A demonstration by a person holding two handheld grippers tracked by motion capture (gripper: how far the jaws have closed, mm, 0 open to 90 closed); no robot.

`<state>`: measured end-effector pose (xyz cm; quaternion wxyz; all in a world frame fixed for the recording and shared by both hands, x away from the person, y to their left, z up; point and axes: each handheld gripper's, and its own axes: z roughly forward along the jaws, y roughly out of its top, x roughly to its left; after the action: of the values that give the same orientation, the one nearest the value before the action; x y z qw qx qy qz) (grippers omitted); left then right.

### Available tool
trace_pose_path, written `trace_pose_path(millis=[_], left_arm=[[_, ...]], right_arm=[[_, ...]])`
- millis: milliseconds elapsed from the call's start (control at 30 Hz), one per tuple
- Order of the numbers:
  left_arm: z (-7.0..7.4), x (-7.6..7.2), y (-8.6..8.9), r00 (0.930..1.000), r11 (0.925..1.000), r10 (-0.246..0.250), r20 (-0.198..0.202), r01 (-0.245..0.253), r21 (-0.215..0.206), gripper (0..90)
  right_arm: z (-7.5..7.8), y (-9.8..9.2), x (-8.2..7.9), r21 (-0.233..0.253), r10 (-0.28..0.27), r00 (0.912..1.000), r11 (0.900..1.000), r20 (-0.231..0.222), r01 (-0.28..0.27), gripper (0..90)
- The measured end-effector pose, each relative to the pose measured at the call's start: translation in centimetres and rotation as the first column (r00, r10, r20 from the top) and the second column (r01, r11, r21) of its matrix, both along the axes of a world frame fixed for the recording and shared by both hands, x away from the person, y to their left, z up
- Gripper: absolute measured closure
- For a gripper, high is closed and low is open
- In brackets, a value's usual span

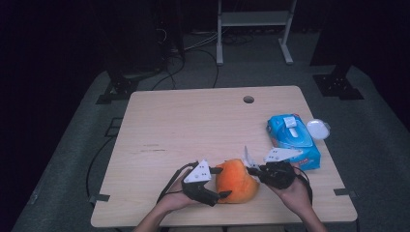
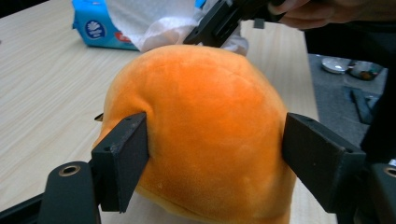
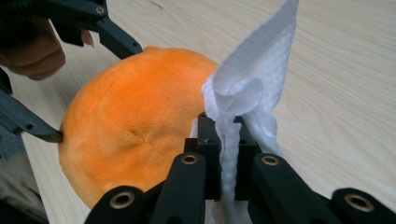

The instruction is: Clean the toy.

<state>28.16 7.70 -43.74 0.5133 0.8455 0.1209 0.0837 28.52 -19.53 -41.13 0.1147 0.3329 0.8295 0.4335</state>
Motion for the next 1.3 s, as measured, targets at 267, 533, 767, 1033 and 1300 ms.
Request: trace_pose_path(millis=[267, 533, 767, 1033, 1300], left_arm=[[-0.2, 0.0, -0.8, 0.9999, 0.9998, 0.01, 0.012, -0.01, 0.018, 23.8], [-0.4, 0.3, -0.6, 0.9999, 0.9999, 0.015, -0.002, -0.015, 0.002, 22.0], [-0.6, 0.8, -0.6, 0.999, 0.9992, 0.036, -0.028, -0.036, -0.018, 18.6], [-0.2, 0.3, -1.5, 0.9997, 0.9997, 0.024, 0.008, -0.024, -0.006, 31.7], [-0.4, 0.4, -1.4, 0.9998, 0.9998, 0.021, 0.0, -0.021, -0.003, 30.2]], right_arm=[[1.6, 3.7, -2.8, 0.051, 0.135, 0.9891, 0.989, 0.059, -0.138, 85.4], [1.7, 2.8, -2.0, 0.007, 0.073, 0.9941, 0.997, 0.08, -0.074, 85.4], [0.8, 1.3, -1.0, 0.016, 0.027, 0.9992, 0.999, 0.028, -0.028, 85.4], [2.2, 3.6, -2.7, 0.007, 0.113, 0.9912, 0.994, 0.07, -0.114, 85.3], [2.1, 3.6, -2.2, -0.023, 0.078, 0.9928, 0.997, 0.091, -0.076, 85.1]])
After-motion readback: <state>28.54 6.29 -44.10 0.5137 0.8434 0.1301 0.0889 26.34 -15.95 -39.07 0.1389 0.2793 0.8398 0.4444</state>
